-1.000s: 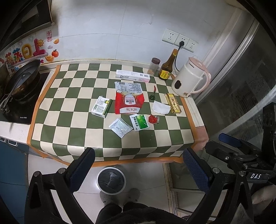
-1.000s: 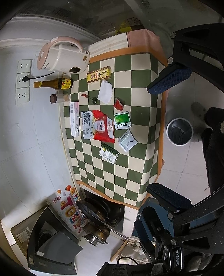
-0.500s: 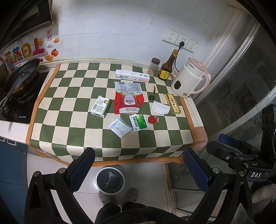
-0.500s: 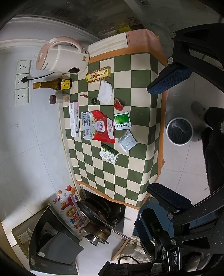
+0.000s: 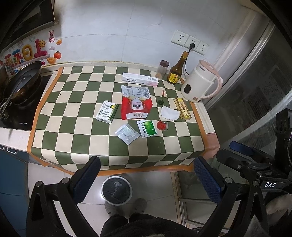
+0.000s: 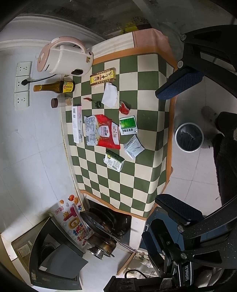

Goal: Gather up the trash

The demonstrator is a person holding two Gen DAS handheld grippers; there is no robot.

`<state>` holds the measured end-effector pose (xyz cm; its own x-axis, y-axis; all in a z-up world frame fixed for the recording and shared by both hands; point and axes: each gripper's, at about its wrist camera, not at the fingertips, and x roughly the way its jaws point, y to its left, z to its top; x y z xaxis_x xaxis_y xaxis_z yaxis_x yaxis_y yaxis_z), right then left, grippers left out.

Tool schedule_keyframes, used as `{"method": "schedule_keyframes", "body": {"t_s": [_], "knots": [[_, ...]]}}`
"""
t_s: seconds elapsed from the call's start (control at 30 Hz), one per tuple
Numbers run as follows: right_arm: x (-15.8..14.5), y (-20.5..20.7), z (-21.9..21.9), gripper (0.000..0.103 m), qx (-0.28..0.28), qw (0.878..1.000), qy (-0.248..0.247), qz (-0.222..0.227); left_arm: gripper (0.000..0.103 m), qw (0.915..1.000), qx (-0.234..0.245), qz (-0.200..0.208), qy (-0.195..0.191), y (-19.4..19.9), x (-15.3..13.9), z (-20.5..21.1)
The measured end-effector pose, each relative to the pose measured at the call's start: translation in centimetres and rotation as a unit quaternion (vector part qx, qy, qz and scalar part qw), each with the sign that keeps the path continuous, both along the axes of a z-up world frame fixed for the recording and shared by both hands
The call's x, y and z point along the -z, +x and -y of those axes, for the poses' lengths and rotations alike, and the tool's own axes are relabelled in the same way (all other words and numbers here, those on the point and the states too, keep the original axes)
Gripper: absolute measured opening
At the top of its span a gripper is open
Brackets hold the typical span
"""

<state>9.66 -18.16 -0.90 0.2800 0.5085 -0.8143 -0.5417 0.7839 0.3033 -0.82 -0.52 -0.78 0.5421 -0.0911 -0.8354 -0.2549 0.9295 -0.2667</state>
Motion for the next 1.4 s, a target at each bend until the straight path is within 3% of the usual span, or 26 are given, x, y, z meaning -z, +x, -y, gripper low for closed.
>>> {"method": "schedule_keyframes", "body": {"t_s": [0.53,0.67,0.83,1.03,1.17,1.2,1.37,1.4], "knots": [[0.7,-0.7,-2.0,0.103,0.029,1.000,0.003,-0.011,0.103,0.9998,0.017,-0.006,-0.002,0.3,1.3,-3.1],[1.4,0.4,-2.4,0.103,0.068,0.997,0.005,-0.021,0.103,0.9984,-0.006,-0.010,0.055,1.5,2.1,-3.9],[2.9,3.9,-2.1,0.103,0.140,0.990,-0.008,-0.027,0.103,0.9906,-0.034,-0.029,0.130,5.6,4.1,-5.1],[7.1,13.5,-1.3,0.103,0.193,0.978,-0.082,-0.021,0.103,0.9811,-0.023,-0.073,0.177,14.6,8.1,-4.6],[12.3,22.6,-0.6,0.100,0.212,0.970,-0.115,-0.039,0.103,0.9552,0.039,-0.098,0.277,23.3,11.6,-2.8],[13.8,24.9,-0.5,0.095,0.212,0.968,-0.125,-0.049,0.103,0.9432,0.062,-0.111,0.307,26.4,13.0,-2.5],[20.8,34.5,-0.9,0.091,0.198,0.962,-0.165,-0.087,0.102,0.9044,0.154,-0.156,0.366,37.3,17.7,-2.6],[21.8,35.4,-1.1,0.091,0.197,0.961,-0.173,-0.090,0.100,0.8915,0.181,-0.162,0.382,39.4,18.9,-2.5]]}}
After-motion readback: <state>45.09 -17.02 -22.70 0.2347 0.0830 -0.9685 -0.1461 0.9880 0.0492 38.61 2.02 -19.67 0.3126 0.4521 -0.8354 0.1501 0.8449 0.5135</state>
